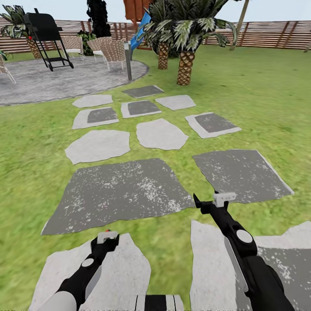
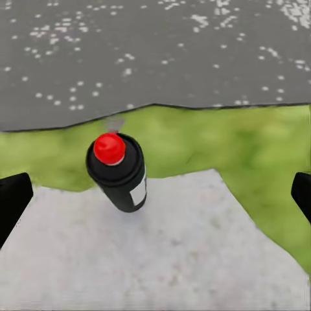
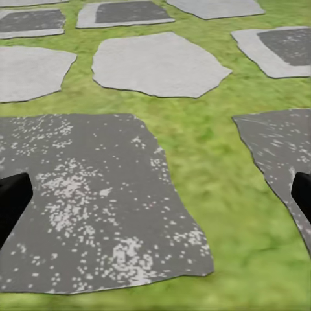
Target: In the garden, pick up the pesticide atomizer on the floor and spray pesticide onto both trees until each tree trunk is fully covered.
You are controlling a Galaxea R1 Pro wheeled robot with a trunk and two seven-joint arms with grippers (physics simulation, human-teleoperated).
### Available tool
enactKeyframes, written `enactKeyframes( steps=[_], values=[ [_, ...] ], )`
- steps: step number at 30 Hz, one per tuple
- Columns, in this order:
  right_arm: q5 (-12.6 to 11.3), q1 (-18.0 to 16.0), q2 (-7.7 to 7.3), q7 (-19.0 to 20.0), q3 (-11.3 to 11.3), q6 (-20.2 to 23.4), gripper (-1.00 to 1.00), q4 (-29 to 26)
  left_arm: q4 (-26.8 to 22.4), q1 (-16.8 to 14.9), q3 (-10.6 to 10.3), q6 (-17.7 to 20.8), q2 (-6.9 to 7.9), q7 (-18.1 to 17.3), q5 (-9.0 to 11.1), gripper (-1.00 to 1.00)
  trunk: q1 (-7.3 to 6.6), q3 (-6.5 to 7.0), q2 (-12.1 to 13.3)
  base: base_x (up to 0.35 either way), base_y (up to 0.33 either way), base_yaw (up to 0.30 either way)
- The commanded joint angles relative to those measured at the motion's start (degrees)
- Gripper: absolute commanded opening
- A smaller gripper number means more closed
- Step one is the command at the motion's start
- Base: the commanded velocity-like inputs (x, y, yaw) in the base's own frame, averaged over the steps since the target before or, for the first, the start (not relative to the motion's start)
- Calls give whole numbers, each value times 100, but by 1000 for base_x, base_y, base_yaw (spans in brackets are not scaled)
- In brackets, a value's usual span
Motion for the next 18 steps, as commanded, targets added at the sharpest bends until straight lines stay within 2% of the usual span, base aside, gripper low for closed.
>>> enactKeyframes(
  steps=[1,8,18],
  values=[
    [3,0,0,0,1,0,100,-5,0,-1,9,-1,15,0,0,100,2,-23,-2,0,0,0],
    [0,0,0,0,-2,0,100,-12,-1,-19,32,-2,136,-4,7,100,20,-211,-11,0,0,79],
    [6,0,0,0,-13,0,100,-13,-3,-30,14,-2,156,-3,5,100,46,-507,-24,0,0,140]
  ],
)
